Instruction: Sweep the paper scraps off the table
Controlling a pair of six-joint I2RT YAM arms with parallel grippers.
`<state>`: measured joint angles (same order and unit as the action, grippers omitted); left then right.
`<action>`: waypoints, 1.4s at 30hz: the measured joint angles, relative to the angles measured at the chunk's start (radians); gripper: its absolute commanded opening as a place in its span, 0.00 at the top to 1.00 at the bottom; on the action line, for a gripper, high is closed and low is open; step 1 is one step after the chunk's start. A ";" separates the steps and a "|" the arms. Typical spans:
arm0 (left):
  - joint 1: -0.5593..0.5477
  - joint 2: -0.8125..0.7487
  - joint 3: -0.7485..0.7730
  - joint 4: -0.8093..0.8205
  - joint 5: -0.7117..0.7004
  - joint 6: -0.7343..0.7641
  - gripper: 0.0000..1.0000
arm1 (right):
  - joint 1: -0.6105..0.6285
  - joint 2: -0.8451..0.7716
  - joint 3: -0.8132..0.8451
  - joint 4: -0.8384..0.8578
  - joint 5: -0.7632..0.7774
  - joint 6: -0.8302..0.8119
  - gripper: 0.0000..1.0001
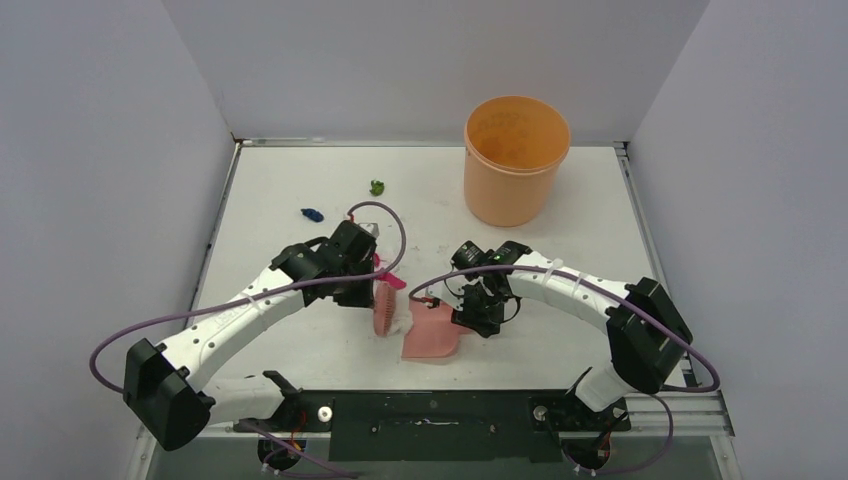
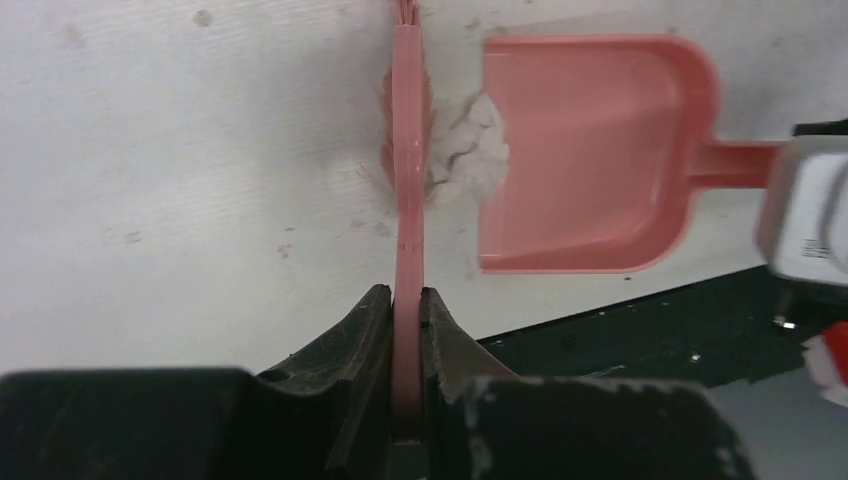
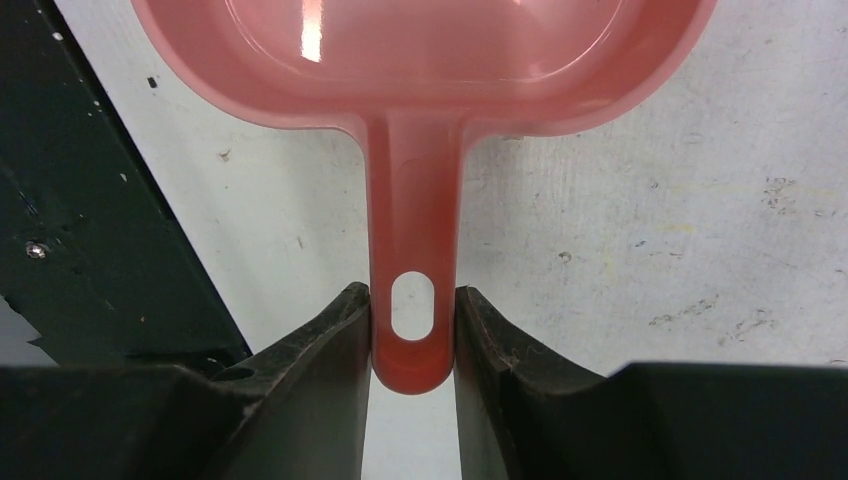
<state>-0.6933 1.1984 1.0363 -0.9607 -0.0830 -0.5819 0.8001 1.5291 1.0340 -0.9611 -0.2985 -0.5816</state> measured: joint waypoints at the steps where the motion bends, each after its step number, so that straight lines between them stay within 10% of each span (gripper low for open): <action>1: -0.013 0.010 0.000 0.029 0.019 -0.011 1.00 | 0.000 0.006 0.000 0.001 -0.004 0.003 0.95; 14: -0.119 0.068 0.187 0.050 0.068 -0.051 1.00 | -0.076 -0.029 0.009 -0.001 -0.023 0.022 0.95; 23: -0.012 0.064 0.454 -0.120 -0.142 0.101 1.00 | -0.166 -0.082 0.007 -0.002 0.003 0.026 0.95; 32: 0.096 0.396 0.482 -0.126 -0.439 0.309 1.00 | -0.178 -0.031 0.010 0.027 0.071 0.063 0.95; 42: 0.089 0.560 0.481 -0.027 -0.296 0.436 1.00 | -0.185 0.033 0.058 0.033 0.042 0.078 0.95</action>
<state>-0.6044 1.7588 1.5177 -0.9874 -0.3786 -0.1463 0.6147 1.5623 1.0916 -0.9283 -0.2565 -0.5037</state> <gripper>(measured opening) 0.105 0.311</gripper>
